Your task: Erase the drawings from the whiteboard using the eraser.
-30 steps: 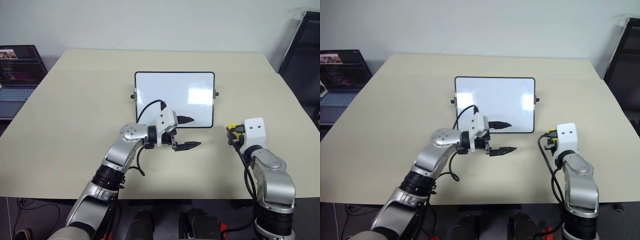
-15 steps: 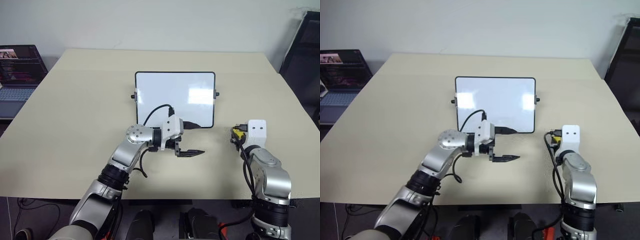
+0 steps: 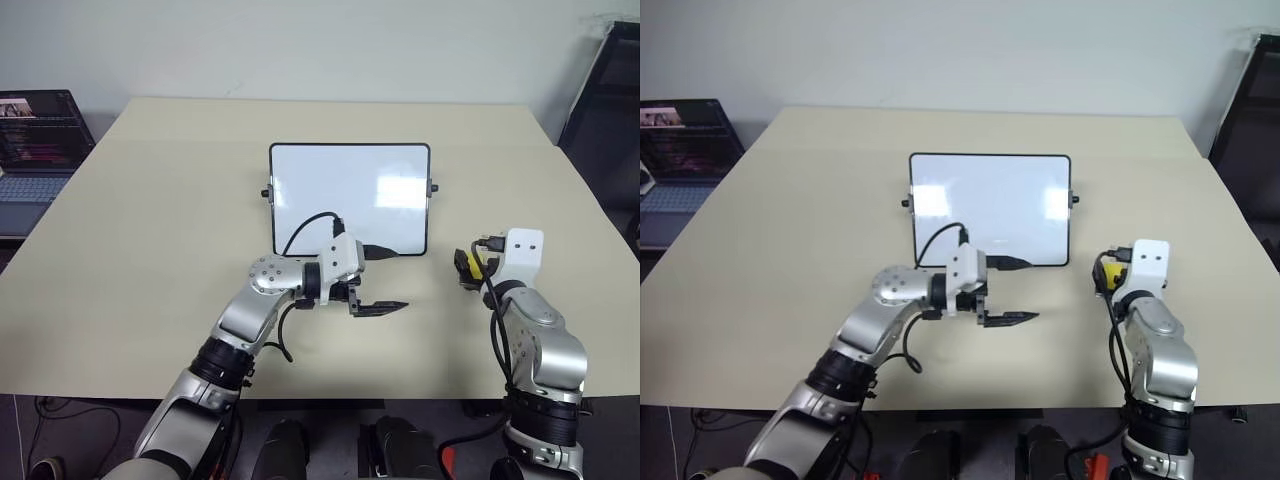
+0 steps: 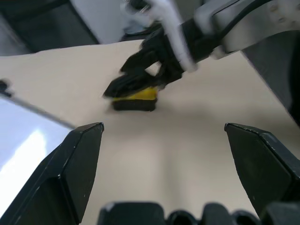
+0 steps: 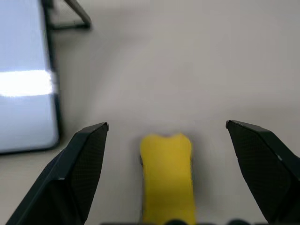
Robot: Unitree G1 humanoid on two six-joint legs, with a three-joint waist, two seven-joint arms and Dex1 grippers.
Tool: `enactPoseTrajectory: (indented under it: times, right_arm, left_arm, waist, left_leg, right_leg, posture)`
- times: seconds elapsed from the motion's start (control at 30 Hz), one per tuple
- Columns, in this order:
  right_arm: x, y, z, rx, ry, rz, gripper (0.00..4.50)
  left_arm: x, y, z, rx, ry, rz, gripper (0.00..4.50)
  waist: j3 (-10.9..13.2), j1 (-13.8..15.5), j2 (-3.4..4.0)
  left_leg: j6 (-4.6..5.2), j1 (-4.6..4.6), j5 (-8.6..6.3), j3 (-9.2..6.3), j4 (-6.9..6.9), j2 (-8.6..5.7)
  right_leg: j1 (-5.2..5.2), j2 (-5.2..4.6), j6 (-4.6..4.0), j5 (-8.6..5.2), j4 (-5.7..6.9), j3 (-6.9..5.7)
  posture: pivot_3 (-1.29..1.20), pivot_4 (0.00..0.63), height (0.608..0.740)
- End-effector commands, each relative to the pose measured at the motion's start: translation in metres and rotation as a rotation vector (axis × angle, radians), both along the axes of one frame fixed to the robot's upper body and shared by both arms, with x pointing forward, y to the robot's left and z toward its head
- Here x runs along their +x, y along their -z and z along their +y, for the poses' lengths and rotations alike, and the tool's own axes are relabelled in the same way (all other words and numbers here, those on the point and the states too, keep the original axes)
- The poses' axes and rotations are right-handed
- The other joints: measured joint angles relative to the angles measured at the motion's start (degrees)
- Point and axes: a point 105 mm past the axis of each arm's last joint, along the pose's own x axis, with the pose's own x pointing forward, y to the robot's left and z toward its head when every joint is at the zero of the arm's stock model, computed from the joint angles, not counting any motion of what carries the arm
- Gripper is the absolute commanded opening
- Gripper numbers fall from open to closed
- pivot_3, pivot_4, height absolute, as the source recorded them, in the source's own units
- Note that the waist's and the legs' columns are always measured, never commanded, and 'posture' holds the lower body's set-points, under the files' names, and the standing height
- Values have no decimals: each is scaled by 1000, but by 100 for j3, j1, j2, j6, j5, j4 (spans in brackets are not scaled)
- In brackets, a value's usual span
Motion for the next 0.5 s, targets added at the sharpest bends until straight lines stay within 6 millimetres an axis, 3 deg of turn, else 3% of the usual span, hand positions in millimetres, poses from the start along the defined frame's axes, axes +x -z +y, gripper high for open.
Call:
enactPoseTrajectory:
  times: [0.03, 0.13, 0.23, 0.4, 0.5]
  right_arm:
    - [-12, -28, 23, -78, -155, -114, 4457]
    - [-20, -21, 30, -145, -203, -135, 4457]
    - [-24, -22, 33, -177, -199, -221, 4457]
    - [-36, -10, 30, -246, -172, -353, 4457]
    - [-42, 2, 25, -156, -179, -369, 4457]
  left_arm:
    - [13, -21, 38, -121, -268, 5, 4500]
    - [20, -17, 74, -191, -568, 36, 4500]
    - [11, -10, 97, -257, -764, 61, 4500]
    - [-8, 5, 127, -319, -1059, 41, 4500]
    - [-11, 7, 131, -314, -1111, -16, 4500]
  waist:
    - [-1, -12, 1]
    - [-3, -10, -1]
    - [-3, 6, -1]
    - [-7, 68, -7]
    - [-7, 88, -7]
  left_leg:
    - [0, 0, 0, -1, 0, 1]
    - [1, 2, -1, -5, -1, 0]
    - [1, -1, -1, -3, 5, -5]
    - [1, 6, -1, 1, 7, -4]
    - [0, 12, 0, -3, 7, -1]
  right_leg:
    - [0, -1, 0, 0, 0, 0]
    - [4, -16, 1, -1, -5, -5]
    - [4, -22, 3, 0, -5, -4]
    - [9, -24, 9, 4, -7, 0]
    - [12, -20, 11, 2, -2, -5]
  posture:
    - [0, 150, 740]
    - [0, 150, 740]
    - [0, 150, 740]
    - [0, 150, 740]
    - [0, 150, 740]
